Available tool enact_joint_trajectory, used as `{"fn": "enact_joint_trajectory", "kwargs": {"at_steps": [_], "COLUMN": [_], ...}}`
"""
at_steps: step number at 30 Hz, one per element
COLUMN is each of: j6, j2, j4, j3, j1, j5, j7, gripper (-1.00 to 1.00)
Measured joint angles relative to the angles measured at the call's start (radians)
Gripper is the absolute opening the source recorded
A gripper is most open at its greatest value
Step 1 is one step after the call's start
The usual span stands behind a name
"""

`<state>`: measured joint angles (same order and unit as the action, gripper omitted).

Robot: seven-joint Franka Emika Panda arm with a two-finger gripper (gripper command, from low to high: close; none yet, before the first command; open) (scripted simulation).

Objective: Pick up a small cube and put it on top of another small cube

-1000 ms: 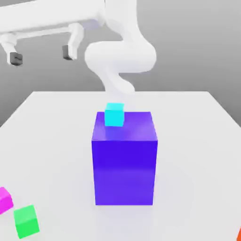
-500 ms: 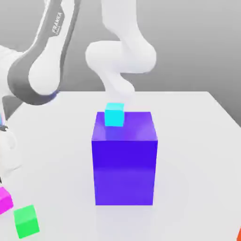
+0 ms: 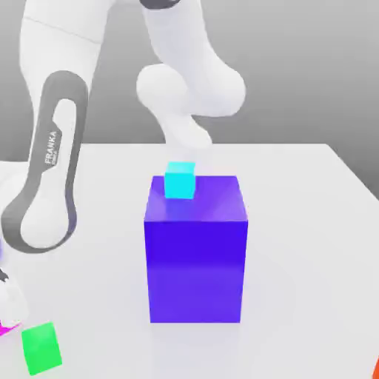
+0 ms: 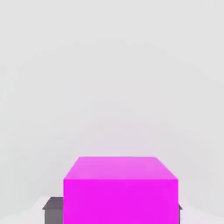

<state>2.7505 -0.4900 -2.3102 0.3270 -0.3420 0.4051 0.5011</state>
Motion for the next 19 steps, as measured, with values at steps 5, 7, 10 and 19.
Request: {"fn": "enact_joint_trajectory", "kwargs": {"at_steps": [5, 7, 10, 19], "j6": [-0.109, -0.140, -0.179, -0.073], "j2": [0.145, 0.181, 0.236, 0.119], "j4": [-0.033, -0.035, -0.038, -0.027], "j3": [0.073, 0.070, 0.063, -0.005], "j1": [0.090, 0.138, 0.210, 0.206], "j5": [-0.111, -0.144, -0.209, -0.144], "j7": [0.106, 0.166, 0.268, 0.254], "gripper": [-1.00, -1.00, -1.00, 1.00]}}
